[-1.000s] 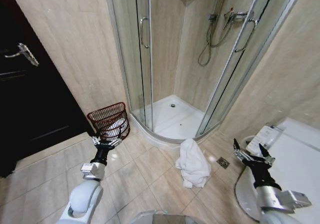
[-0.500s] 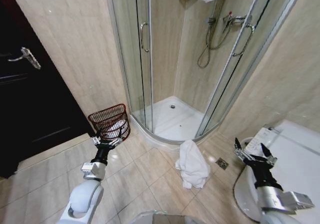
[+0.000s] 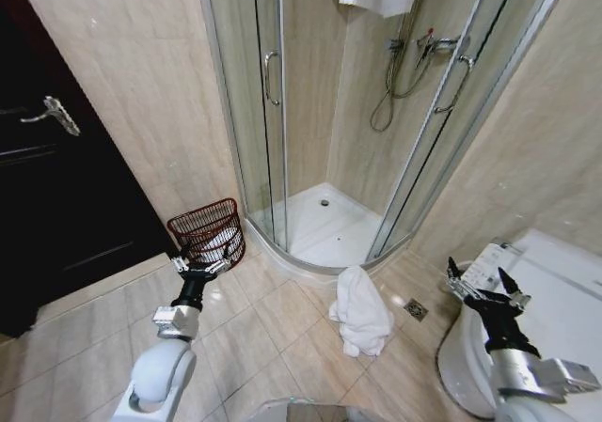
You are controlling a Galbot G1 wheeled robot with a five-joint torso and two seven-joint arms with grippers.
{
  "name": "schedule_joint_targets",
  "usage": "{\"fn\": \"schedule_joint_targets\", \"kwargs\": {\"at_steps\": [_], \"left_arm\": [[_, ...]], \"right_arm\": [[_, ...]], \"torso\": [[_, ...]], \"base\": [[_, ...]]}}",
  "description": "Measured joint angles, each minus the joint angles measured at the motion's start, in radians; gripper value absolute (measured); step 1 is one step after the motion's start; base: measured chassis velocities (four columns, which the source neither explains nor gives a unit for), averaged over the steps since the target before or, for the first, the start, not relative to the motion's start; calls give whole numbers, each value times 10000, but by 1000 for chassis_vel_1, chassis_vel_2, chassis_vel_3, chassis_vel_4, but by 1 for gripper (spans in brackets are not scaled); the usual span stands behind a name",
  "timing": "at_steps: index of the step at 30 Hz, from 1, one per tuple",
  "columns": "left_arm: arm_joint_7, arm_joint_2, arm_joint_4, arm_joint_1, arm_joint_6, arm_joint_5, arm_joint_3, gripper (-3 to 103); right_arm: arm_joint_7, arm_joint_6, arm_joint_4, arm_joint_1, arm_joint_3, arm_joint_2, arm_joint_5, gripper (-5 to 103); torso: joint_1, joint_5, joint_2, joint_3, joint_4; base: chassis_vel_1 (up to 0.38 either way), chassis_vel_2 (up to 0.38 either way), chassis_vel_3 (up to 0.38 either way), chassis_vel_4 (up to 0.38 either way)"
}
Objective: Discard the used towel into the hamper.
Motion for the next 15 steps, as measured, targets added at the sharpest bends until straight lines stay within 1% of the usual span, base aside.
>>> {"fn": "schedule_joint_targets", "kwargs": {"at_steps": [2, 5, 6, 7, 10, 15], "left_arm": [[17, 6, -35, -8, 1, 0, -101, 100], [30, 17, -84, -91, 82, -27, -283, 100], [30, 17, -84, -91, 82, -27, -283, 100], [28, 18, -84, -134, 155, -61, -292, 100], [28, 39, -82, -188, 233, -83, -257, 100], [62, -69, 123, -465, 361, -45, -11, 100]], "right_arm": [[27, -6, -37, 18, -33, -2, -90, 100], [185, -268, -108, 208, 11, -1, -168, 100], [185, -268, -108, 208, 11, -1, -168, 100], [272, -425, -126, 320, 89, -33, -144, 100], [317, -560, -128, 407, 143, -48, -139, 100], [330, -787, 23, 521, 33, 176, -330, 100]], "torso": [[18, 0, 47, 29, 0], [92, 0, 219, 128, 0], [92, 0, 219, 128, 0], [126, -1, 296, 173, -1], [174, 0, 399, 227, 0], [276, -3, 630, 356, -1]], "base": [[0, 0, 0, 0], [0, 0, 0, 0], [0, 0, 0, 0], [0, 0, 0, 0], [0, 0, 0, 0], [0, 0, 0, 0]]}}
